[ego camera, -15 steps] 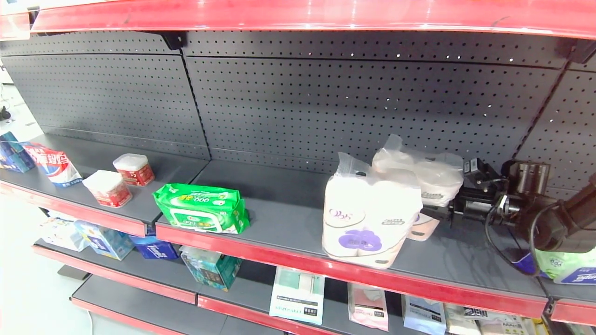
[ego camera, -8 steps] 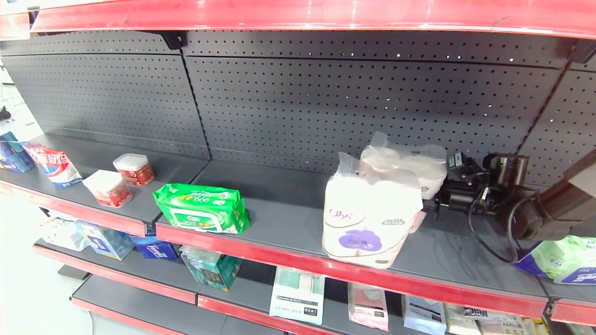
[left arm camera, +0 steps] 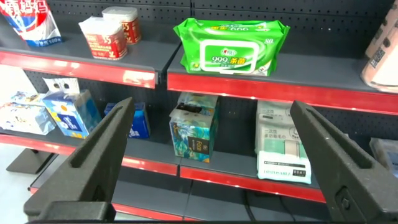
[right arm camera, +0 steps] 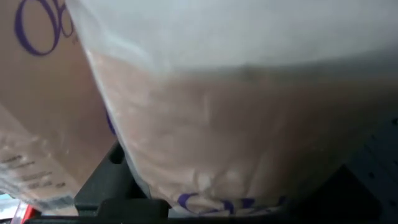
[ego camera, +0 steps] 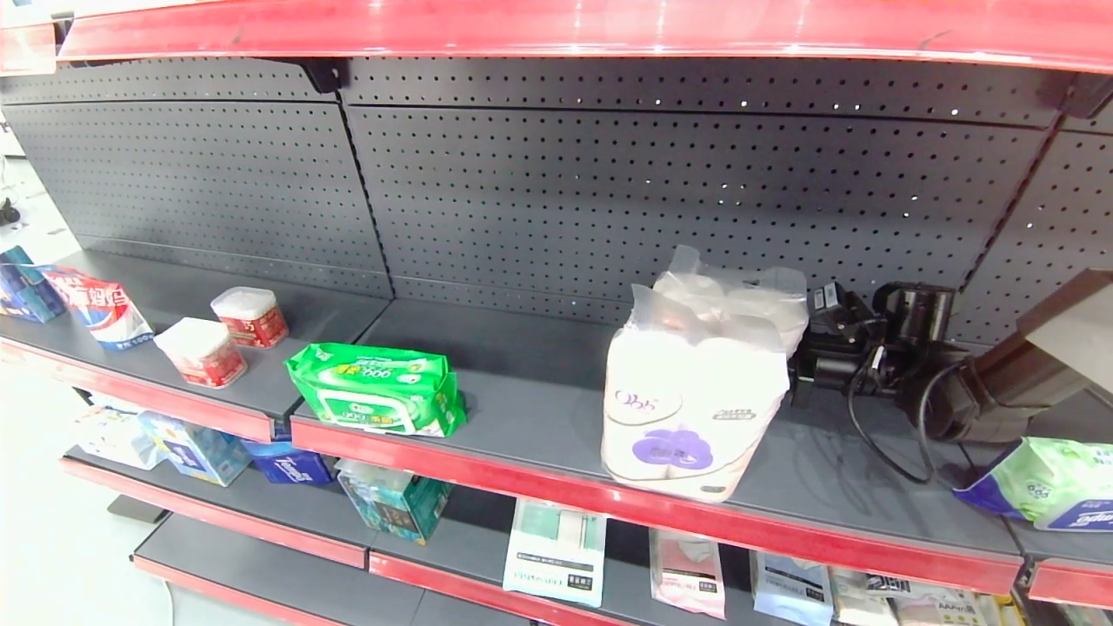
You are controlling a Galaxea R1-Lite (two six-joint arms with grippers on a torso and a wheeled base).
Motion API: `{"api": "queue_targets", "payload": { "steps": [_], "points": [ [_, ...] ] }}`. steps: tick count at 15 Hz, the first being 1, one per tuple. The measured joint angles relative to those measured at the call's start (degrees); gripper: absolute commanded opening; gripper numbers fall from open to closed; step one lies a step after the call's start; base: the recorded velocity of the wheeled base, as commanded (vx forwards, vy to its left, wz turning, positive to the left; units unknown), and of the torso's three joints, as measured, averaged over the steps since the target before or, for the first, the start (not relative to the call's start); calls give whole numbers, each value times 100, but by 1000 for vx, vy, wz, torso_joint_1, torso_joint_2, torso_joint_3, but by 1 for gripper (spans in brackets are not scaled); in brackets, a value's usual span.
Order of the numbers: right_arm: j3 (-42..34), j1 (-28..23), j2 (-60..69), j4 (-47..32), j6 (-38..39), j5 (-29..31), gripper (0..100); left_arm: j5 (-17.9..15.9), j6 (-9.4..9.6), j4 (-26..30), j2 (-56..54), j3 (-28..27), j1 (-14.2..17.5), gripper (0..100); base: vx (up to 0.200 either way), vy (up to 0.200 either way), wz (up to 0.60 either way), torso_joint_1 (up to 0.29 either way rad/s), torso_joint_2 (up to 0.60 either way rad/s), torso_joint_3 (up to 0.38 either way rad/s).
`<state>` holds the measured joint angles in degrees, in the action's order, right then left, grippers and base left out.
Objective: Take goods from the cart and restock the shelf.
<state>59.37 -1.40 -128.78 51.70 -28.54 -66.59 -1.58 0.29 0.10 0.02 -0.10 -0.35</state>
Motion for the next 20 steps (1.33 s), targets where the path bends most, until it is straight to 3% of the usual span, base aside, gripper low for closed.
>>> {"api": "queue_targets", "payload": {
  "steps": [20],
  "points": [
    [196,250,-165,-13,-15,-90,0,0,-2,0,0,0,0,100,0,0,0,0,0,0]
  ]
}}
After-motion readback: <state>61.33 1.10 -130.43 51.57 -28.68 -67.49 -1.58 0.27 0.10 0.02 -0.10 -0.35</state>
